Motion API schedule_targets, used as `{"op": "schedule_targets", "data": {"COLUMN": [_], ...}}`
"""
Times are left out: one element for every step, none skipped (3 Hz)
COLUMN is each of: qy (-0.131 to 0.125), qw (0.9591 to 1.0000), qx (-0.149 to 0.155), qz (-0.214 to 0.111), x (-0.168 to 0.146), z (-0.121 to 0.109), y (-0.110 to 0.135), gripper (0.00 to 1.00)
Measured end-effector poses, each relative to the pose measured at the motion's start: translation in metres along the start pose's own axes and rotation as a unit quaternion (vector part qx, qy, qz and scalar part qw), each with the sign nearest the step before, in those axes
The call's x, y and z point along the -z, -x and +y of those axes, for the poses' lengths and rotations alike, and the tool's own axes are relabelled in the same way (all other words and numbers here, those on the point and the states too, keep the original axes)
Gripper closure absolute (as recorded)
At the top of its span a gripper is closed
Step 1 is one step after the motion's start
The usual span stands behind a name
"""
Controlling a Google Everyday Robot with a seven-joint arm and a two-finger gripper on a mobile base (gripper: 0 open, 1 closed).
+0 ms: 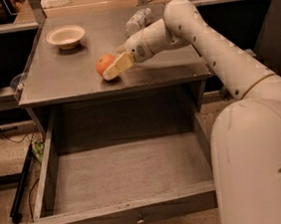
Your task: Place orange into top drawer
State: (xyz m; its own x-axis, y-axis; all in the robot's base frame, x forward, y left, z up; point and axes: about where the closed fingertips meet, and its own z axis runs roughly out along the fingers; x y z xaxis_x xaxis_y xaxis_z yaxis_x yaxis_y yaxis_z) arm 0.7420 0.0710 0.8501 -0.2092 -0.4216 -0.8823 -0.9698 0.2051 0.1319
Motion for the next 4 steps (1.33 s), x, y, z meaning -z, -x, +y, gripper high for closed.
{"op": "schedule_targets", "data": {"qy": [0.022,0.022,0.022,0.022], "qw": [0.9996,0.9996,0.9996,0.9996], "qx": [0.0,0.0,0.0,0.0], "qz": [-0.015,-0.015,-0.015,-0.015], "x": [-0.0095,-0.0096,-0.0096,-0.0096], "z": [0.0151,0.0151,0.0151,0.0151], "y": [-0.003,-0.003,-0.003,-0.003], "gripper": [0.0,0.0,0.19,0.43]}}
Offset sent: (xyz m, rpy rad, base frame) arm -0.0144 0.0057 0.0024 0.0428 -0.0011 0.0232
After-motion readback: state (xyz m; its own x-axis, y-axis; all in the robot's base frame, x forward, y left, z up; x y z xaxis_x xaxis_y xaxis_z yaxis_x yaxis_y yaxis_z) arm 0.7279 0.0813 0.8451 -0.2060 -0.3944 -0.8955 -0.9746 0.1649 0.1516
